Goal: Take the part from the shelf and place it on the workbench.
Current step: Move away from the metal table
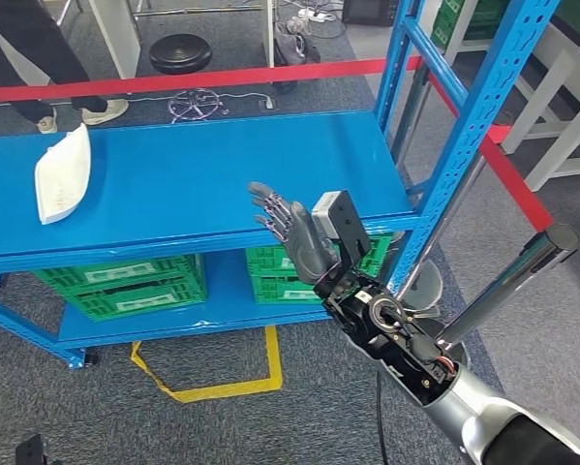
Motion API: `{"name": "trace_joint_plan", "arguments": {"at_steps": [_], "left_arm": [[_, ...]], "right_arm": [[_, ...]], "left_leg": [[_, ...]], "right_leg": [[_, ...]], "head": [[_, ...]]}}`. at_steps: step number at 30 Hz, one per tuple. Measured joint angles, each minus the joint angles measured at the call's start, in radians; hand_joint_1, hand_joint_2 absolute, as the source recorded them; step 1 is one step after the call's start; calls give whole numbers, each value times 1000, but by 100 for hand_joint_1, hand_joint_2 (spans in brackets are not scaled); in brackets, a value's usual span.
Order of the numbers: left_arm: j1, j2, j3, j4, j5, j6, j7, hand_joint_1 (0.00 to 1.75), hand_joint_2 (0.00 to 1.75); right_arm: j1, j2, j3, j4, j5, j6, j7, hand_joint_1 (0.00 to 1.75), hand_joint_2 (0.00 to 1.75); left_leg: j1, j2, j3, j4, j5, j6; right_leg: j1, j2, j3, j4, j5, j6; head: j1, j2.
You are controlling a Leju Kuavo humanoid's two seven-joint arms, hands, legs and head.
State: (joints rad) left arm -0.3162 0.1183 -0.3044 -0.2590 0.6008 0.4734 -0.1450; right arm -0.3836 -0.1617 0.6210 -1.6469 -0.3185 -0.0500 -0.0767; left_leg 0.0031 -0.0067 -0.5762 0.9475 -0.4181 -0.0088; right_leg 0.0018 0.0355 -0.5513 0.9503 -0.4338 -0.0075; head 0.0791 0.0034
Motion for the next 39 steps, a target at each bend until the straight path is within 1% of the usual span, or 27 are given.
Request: {"name": "trace_joint_plan", "arguments": {"at_steps": [14, 15, 16, 18, 19, 20, 21, 22, 23, 24, 25, 26, 27, 28, 29, 30, 31, 32, 33, 34, 35, 36, 37, 38, 39], "left_arm": [[0, 0, 0, 0, 1, -1, 0, 0, 0], [0, 0, 0, 0, 2, -2, 0, 0, 0], [0, 0, 0, 0, 3, -3, 0, 0, 0], [0, 0, -1, 0, 4, -4, 0, 0, 0], [0, 0, -1, 0, 4, -5, 0, 0, 0], [0, -1, -1, 0, 4, -5, 0, 0, 0], [0, -1, -1, 0, 4, -5, 0, 0, 0], [0, -1, -1, 0, 4, -5, 0, 0, 0], [0, -2, -1, 0, 4, -5, 0, 0, 0], [1, -2, -1, 0, 5, -4, 0, 0, 0], [1, -3, -1, 0, 5, -4, 0, 0, 0], [1, -4, -1, 0, 6, -4, 0, 0, 0], [1, -5, -1, 0, 6, -4, 0, 0, 0], [1, -4, -1, 0, 6, -4, 0, 0, 0], [1, -4, -1, 0, 6, -3, 0, 0, 0], [1, -2, -1, 0, 7, -2, 0, 0, 0], [1, -1, -1, 0, 7, -1, 0, 0, 0], [1, -1, -1, 0, 7, 0, 0, 0, 0], [1, -1, -1, 0, 7, 0, 0, 0, 0], [1, -1, -1, 0, 6, 0, 0, 0, 0], [0, -2, -1, 0, 6, 0, 0, 0, 0], [0, -3, -1, 0, 6, 0, 0, 0, 0], [0, -3, -1, 0, 6, 0, 0, 0, 0], [1, -3, -1, 0, 6, 0, 0, 0, 0], [1, -3, -1, 1, 6, 0, 0, 0, 0]], "right_arm": [[1, 0, 0, 0, 0, 0, 0, 0, 0], [2, 0, 0, 0, 0, 0, 0, 0, 0], [3, 0, 0, 0, 1, 0, 0, 0, 0], [6, 0, -1, -2, 4, 0, 0, 0, 0], [7, 0, -2, -4, 6, 0, 1, 0, 0], [9, 0, -3, -6, 9, 1, 1, 0, 0], [11, 0, -3, -7, 11, 1, 2, 0, 0], [13, 0, -4, -8, 12, 2, 3, 0, 0], [18, 0, -4, -8, 13, 3, 4, 0, 0], [23, 0, -4, -8, 14, 4, 6, 0, 0], [27, 0, -4, -8, 16, 5, 8, 0, 0], [29, 0, -4, -8, 17, 6, 11, 0, 0], [30, 0, -5, -8, 18, 7, 12, 0, 0], [29, 0, -6, -8, 19, 8, 13, 0, 0], [29, 0, -7, -9, 20, 8, 13, 0, 0], [29, 0, -8, -9, 20, 10, 14, 0, 0], [30, 0, -10, -10, 21, 11, 14, 0, 0], [31, 0, -11, -11, 21, 12, 14, 0, 0], [32, 0, -12, -11, 22, 14, 14, 0, 0], [32, 0, -12, -11, 22, 15, 14, 0, 0], [31, 1, -12, -11, 22, 15, 14, 0, 0], [31, 1, -13, -11, 23, 16, 14, 0, 0], [30, 1, -13, -11, 23, 16, 14, 0, 0], [31, 1, -13, -11, 23, 16, 14, 0, 0], [32, 1, -13, -11, 23, 16, 14, 0, 0]], "left_leg": [[1, 0, 3, -3, 0, -1], [-1, 0, 2, -2, 0, 0], [-2, 0, 3, -2, 0, 4], [1, 3, 13, -18, 8, 14], [4, 7, 21, -31, 14, 19], [8, 11, 29, -43, 19, 22], [10, 14, 34, -49, 21, 23], [11, 16, 36, -51, 22, 23], [12, 18, 36, -50, 21, 22], [14, 20, 36, -49, 20, 20], [18, 21, 36, -47, 19, 16], [22, 21, 36, -43, 17, 10], [27, 21, 35, -36, 12, 2], [30, 20, 34, -28, 8, -8], [30, 19, 30, -18, 4, -17], [29, 19, 26, -11, 3, -27], [28, 19, 22, -8, 5, -34], [29, 19, 20, -7, 8, -41], [32, 20, 18, -5, 7, -46], [33, 20, 12, 6, -4, -49], [34, 19, -1, 37, -29, -51], [33, 17, -25, 91, -65, -51], [32, 16, -57, 162, -106, -51], [30, 15, -88, 234, -140, -49], [28, 14, -108, 284, -159, -46]], "right_leg": [[1, 0, 0, 0, 0, 0], [0, 1, 1, -1, 1, 1], [-1, 1, 2, -4, 2, 4], [-1, 0, 4, -9, 3, 13], [-1, -5, -1, 5, -9, 16], [-1, -11, -17, 41, -32, 19], [-4, -17, -42, 97, -62, 21], [-7, -21, -74, 168, -95, 25], [-13, -22, -105, 234, -118, 30], [-18, -24, -124, 271, -124, 35], [-24, -26, -125, 272, -112, 41], [-31, -29, -106, 234, -83, 48], [-38, -33, -72, 164, -48, 55], [-41, -36, -39, 98, -25, 62], [-43, -36, -14, 51, -12, 62], [-43, -34, -1, 26, -9, 58], [-39, -30, -1, 27, -13, 50], [-38, -27, -4, 30, -9, 40], [-37, -25, -8, 32, -6, 32], [-36, -25, -11, 32, -2, 25], [-36, -25, -15, 31, 2, 18], [-35, -25, -19, 30, 6, 11], [-32, -25, -26, 30, 10, 6], [-28, -25, -33, 30, 14, 0], [-24, -25, -40, 30, 19, -4]], "head": [[0, 0], [0, 0], [0, 0], [0, 0], [1, 0], [4, 0], [6, 0], [8, 0], [9, 0], [10, 0], [10, 0], [10, 0], [11, 0], [13, 0], [15, 0], [15, 0], [14, 0], [12, 0], [9, 0], [6, 0], [4, 0], [0, 0], [-3, 0], [-4, 0], [-5, 0]]}}
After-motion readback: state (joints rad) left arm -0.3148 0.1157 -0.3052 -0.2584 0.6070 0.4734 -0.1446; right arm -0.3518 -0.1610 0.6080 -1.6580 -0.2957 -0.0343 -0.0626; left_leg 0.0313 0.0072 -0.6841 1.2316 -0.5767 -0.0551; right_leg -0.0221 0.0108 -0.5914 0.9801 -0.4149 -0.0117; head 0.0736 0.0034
